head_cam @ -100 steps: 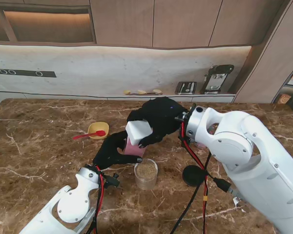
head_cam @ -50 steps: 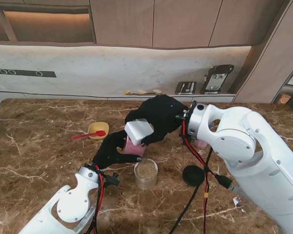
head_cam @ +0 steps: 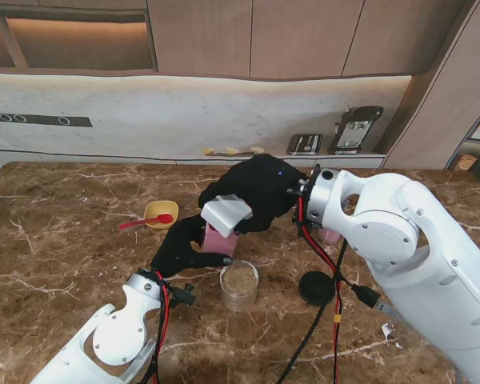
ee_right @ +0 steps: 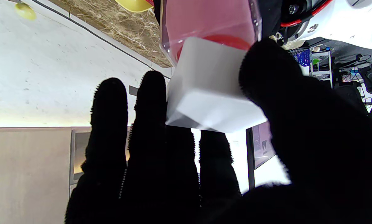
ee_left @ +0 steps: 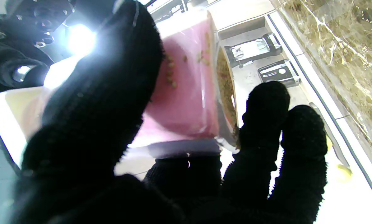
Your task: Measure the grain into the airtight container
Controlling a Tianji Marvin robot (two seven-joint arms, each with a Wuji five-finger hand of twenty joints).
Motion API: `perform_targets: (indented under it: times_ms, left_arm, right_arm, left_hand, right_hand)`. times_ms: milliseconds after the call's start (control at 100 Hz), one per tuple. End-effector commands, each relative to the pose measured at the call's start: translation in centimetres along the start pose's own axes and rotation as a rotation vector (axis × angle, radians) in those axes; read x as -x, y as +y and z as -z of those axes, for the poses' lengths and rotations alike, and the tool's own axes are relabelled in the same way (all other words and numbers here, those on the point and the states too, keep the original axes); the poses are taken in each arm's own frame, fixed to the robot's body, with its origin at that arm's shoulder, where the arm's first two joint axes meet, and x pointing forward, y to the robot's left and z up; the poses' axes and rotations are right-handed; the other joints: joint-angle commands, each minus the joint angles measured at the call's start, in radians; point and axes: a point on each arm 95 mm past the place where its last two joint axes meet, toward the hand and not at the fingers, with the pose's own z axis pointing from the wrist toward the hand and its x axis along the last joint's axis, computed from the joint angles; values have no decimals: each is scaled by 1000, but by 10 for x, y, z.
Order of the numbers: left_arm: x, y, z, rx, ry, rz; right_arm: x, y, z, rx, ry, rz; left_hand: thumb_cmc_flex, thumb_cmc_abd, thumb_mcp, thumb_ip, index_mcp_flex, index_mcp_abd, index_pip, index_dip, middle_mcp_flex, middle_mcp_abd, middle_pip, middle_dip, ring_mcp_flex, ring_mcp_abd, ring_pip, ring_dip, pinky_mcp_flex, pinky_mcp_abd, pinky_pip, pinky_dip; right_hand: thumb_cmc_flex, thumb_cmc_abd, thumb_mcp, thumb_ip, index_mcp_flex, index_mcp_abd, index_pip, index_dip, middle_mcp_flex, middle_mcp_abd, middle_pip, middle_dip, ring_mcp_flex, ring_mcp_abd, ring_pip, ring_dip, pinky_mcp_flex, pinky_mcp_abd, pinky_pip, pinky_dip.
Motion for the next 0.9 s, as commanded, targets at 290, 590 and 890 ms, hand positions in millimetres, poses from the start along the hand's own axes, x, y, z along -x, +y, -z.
perform_targets:
  times_ms: [290,590,890]
  left_arm:
    - [1,4,3,8,-8,2]
    - [1,3,3,3,-7,-1]
    - [1,6,2,11,-5,14]
  right_arm:
    - [1,-5,-5,-19,15,0]
    - [1,-1,-2,-57,10,-56]
    - [-2,-7,-4,-69,-13,-14]
  left_hand:
    - [172,485,437,107,379,-279,614,83,184,-160,274,65,18,-66,24,3,-12,-14,34,23]
    - [171,485,437,108,379,-280,616,84,184,-162,273,64,16,-68,23,3,-12,-14,34,23]
    - [172,482,435,105,375,-279,613,83,184,-157,274,66,20,-70,24,3,-12,-16,34,22]
  right_hand:
    - [14,156,165,152,80,-121,79,59,84,-118,113,5,2,-38,35,-27,20,-17,11,9]
    - [84,374,96,154,66,-104,41,54,65,-110,97,-8,-13,-32,37,-27,3,-16,18,17]
    - [23,369,82,151,71,-94,41,56,76,-105,106,-3,8,-28,84,1,7,-16,55,41]
